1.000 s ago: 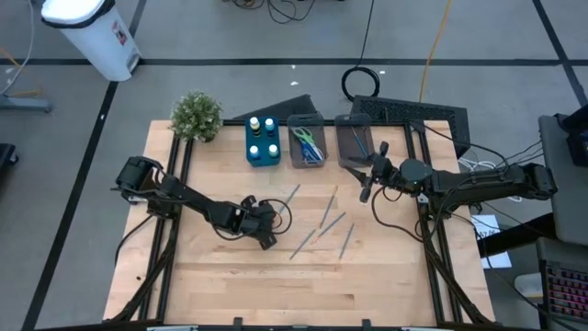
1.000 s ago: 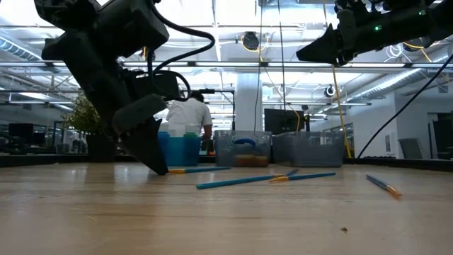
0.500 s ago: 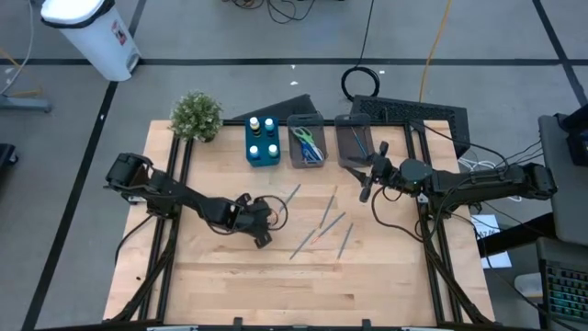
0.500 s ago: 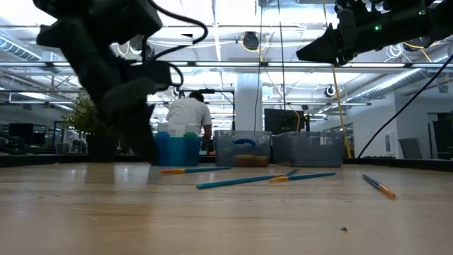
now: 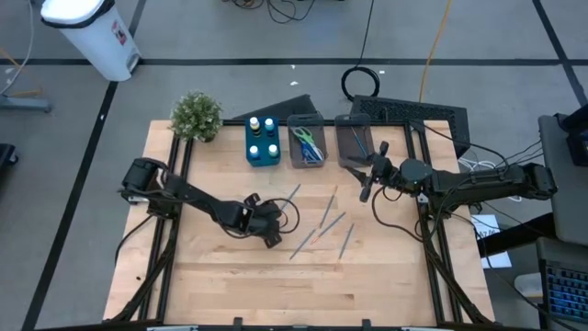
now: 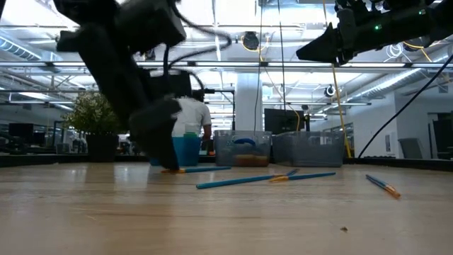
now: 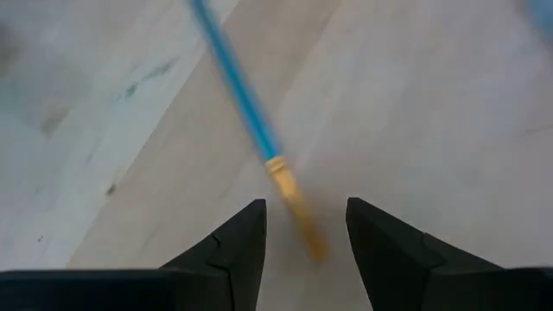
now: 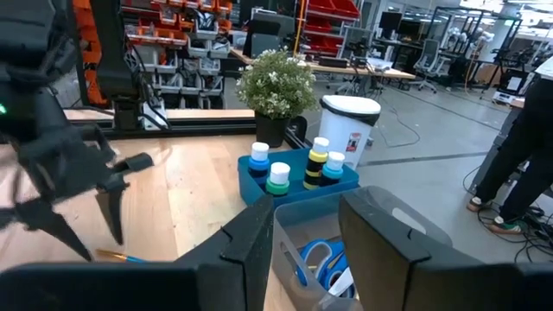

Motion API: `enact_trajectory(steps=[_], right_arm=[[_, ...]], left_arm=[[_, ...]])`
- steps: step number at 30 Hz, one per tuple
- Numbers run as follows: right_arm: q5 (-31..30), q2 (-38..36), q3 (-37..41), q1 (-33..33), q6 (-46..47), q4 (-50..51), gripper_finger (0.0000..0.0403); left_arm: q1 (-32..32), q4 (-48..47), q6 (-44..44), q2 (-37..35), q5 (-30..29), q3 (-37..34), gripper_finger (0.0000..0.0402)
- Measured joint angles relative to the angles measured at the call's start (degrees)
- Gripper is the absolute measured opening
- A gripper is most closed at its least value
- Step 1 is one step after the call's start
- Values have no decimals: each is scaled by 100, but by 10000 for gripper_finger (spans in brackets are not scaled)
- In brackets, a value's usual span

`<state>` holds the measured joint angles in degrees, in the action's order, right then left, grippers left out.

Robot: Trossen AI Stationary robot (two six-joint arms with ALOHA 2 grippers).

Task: Pick & Place Paint Supplies
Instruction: Put the blue paint brush into the right black bin

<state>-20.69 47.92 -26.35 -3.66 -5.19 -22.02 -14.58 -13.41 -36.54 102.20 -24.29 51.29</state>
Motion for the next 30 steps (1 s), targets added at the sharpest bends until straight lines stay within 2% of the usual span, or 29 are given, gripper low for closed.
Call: enact_trajectory(steps=[9, 12, 17, 18, 25, 30], right_arm=[[0, 0, 0, 1, 0, 0, 123], [0, 0, 0, 2, 0, 1, 123], [0, 0, 0, 1, 0, 0, 123], [0, 0, 0, 1, 0, 0, 123], [0, 0, 0, 1, 2, 3, 121], [0, 0, 0, 0, 0, 3, 119]], left_arm=[[133, -268, -265, 312, 289, 28, 163], [133, -349, -328, 282, 369, 30, 125], [181, -426, -427, 283, 664, 31, 25], [196, -441, -428, 279, 711, 31, 15], [273, -629, -411, 268, 774, 33, 6], [279, -769, -223, -100, 738, -2, 3]])
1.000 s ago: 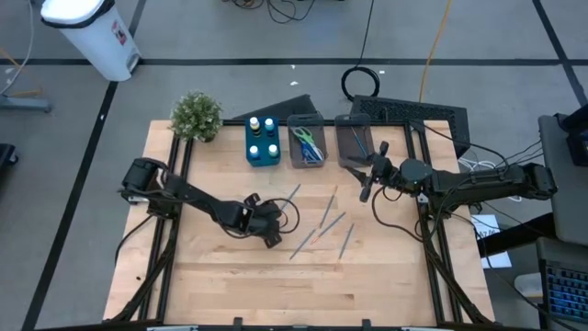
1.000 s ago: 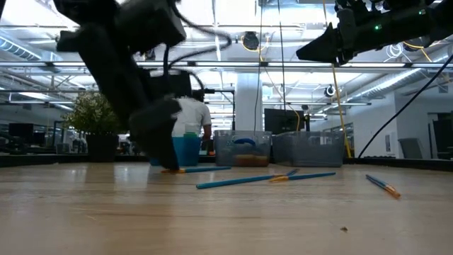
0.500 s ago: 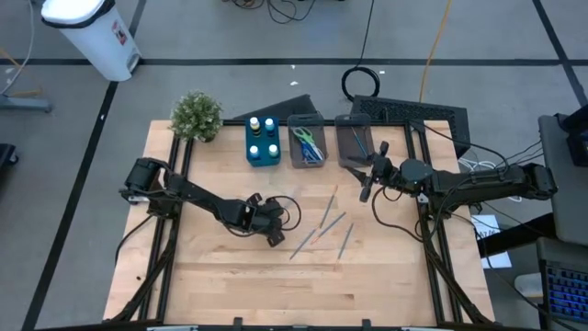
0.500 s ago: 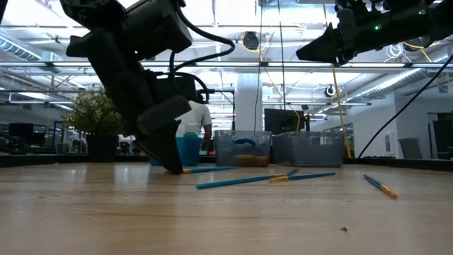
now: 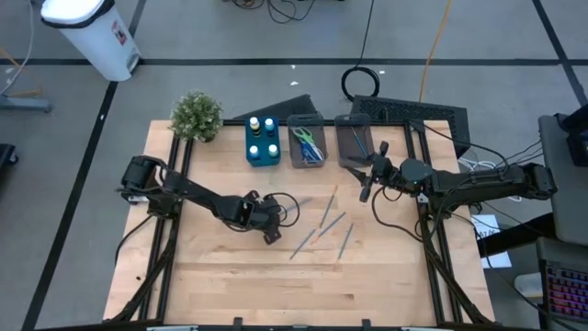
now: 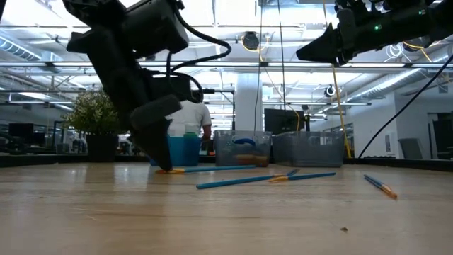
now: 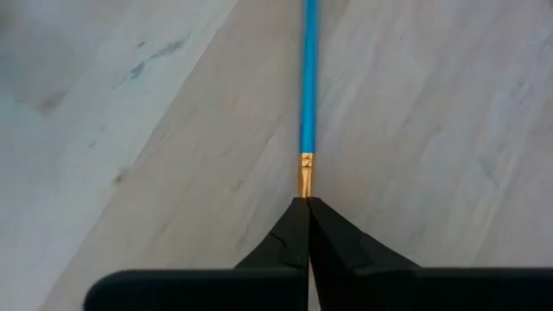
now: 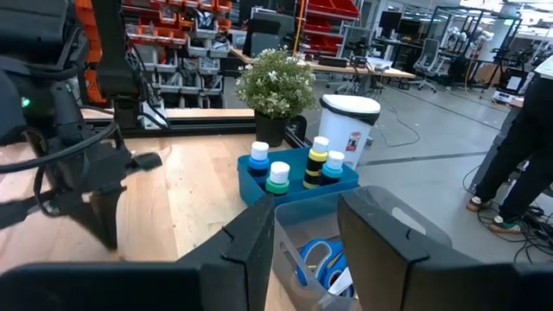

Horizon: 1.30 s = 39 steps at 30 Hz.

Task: Pick & Place Paint Supplies
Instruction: Put the blue paint brush into the right black bin

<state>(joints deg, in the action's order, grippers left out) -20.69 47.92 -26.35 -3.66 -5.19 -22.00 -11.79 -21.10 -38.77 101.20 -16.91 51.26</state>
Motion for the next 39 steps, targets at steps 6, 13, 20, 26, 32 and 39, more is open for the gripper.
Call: enact_trajectory(steps=[6, 13, 20, 26, 32, 39], right_arm=[[-2, -2, 0, 2, 0, 7, 121], [-8, 17, 0, 0, 39, -6, 127], [83, 376, 0, 0, 177, -487, 163], [931, 1163, -3, 0, 438, -1910, 198], [1051, 2084, -4, -7, 741, -3551, 205], [1686, 2871, -180, -76, 1311, -4646, 197]], left_arm=[[-39, -440, 79, -975, -465, -6, 1], [-211, -498, 218, -1991, -1351, -2, 1], [-319, 773, 1107, -2349, -1916, 6, 0], [-189, 2014, 2111, -2267, -1756, 6, 0], [-94, 2783, 2712, -2161, -1542, 9, 0], [-40, 2984, 2821, -2015, -1490, 8, 0]])
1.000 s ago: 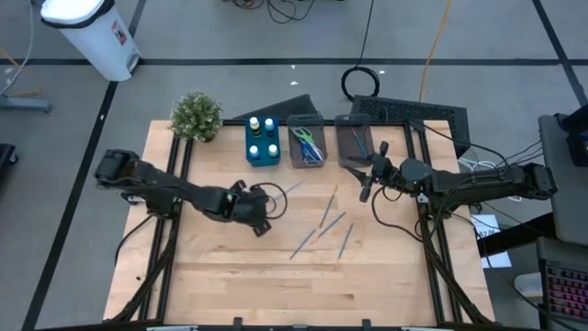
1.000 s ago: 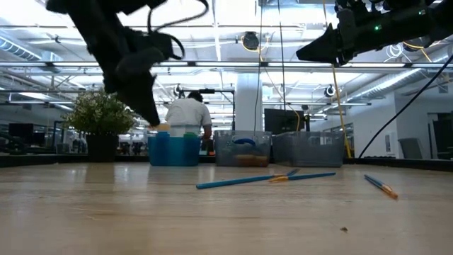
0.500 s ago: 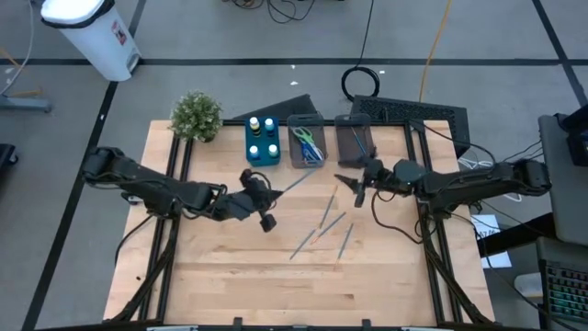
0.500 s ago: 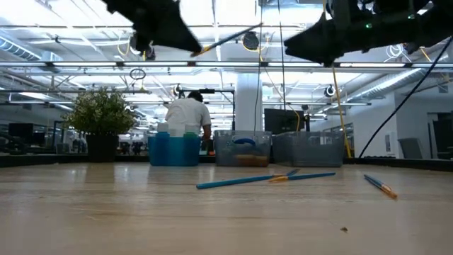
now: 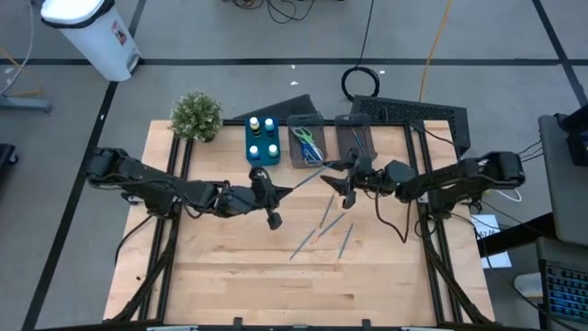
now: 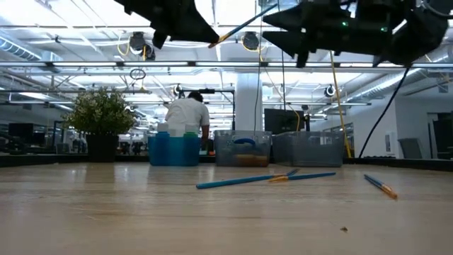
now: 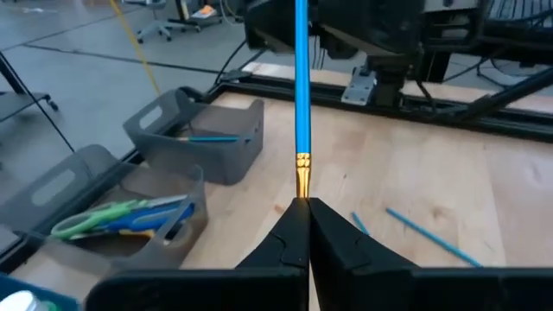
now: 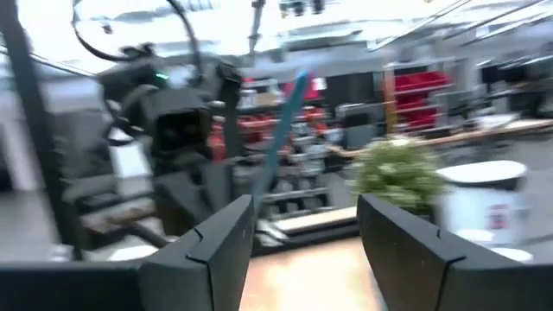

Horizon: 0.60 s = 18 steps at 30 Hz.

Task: Pick & Place Paint Supplies
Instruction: Put the blue paint brush into the right black bin

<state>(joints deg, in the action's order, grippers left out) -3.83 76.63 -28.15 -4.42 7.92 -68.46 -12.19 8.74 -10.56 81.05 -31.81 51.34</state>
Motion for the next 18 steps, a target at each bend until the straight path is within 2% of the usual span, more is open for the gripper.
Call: enact_trajectory(steps=[6, 11, 14, 18], right_arm=[[558, 421, -410, 4, 338, 14, 201], [545, 641, -528, 2, 330, 3, 185], [543, 687, -528, -9, 328, -31, 148], [567, 687, -528, -9, 332, -188, 74]], left_arm=[[67, 40, -3, 107, 28, 10, 0], [73, 8, 0, 121, 23, 8, 0], [71, -1, 20, 121, -79, 7, 0], [98, 3, 39, 121, -125, 7, 0]])
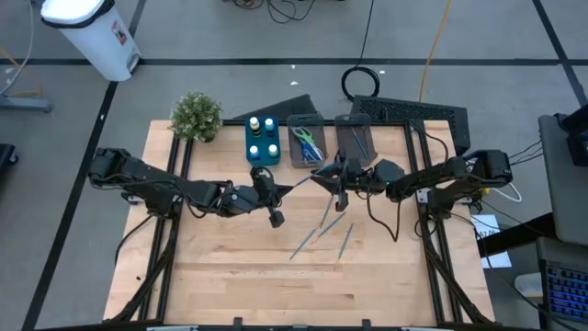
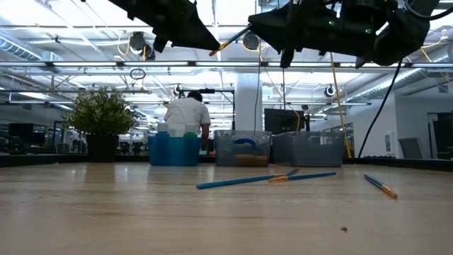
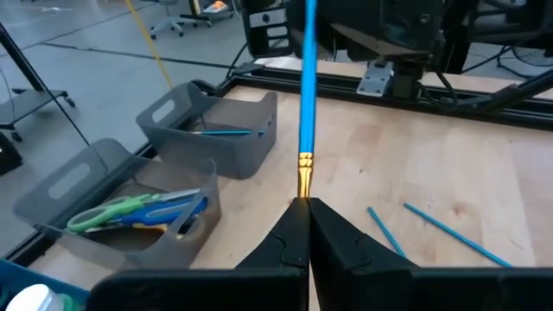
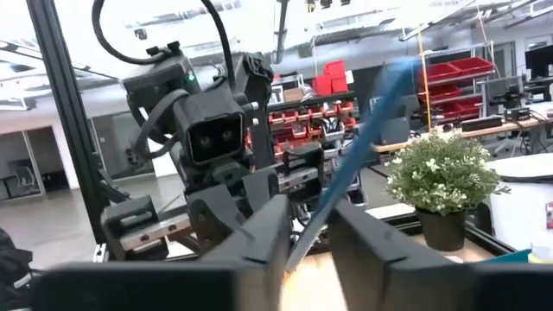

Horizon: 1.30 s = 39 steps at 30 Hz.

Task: Pick & Place Paint Supplies
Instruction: Put the blue paint brush into the right black bin

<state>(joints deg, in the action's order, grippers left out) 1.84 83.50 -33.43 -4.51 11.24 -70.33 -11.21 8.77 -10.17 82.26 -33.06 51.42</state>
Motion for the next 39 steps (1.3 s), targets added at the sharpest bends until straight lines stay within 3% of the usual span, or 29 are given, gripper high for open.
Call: enact_trajectory(steps=[3, 11, 17, 22, 24, 27, 31, 39], right_arm=[[144, 0, 0, -2, -17, -36, 18], [149, -2, 0, 9, -178, -23, 7], [273, -142, 0, -59, -237, 188, 4], [319, -913, 2, -566, -275, 803, 4], [388, -1358, -100, -934, -274, 1550, 4], [430, -1926, -510, -1611, -376, 3503, 3], [394, -2116, -1130, -2625, -681, 5990, 3], [433, -1875, -1263, -4086, -767, 8054, 4]], left_arm=[[9, -2, 0, 0, -2, 0, 0], [34, -55, -169, 0, 57, 0, 17], [32, -119, -350, -35, 411, 0, 111], [38, -344, -323, -35, 437, -2, 206], [63, -403, -321, -28, 453, -2, 235], [77, -452, -366, -24, 455, -2, 267], [143, -452, -363, -24, 459, -2, 293], [289, -483, -500, -22, 459, -2, 301]])
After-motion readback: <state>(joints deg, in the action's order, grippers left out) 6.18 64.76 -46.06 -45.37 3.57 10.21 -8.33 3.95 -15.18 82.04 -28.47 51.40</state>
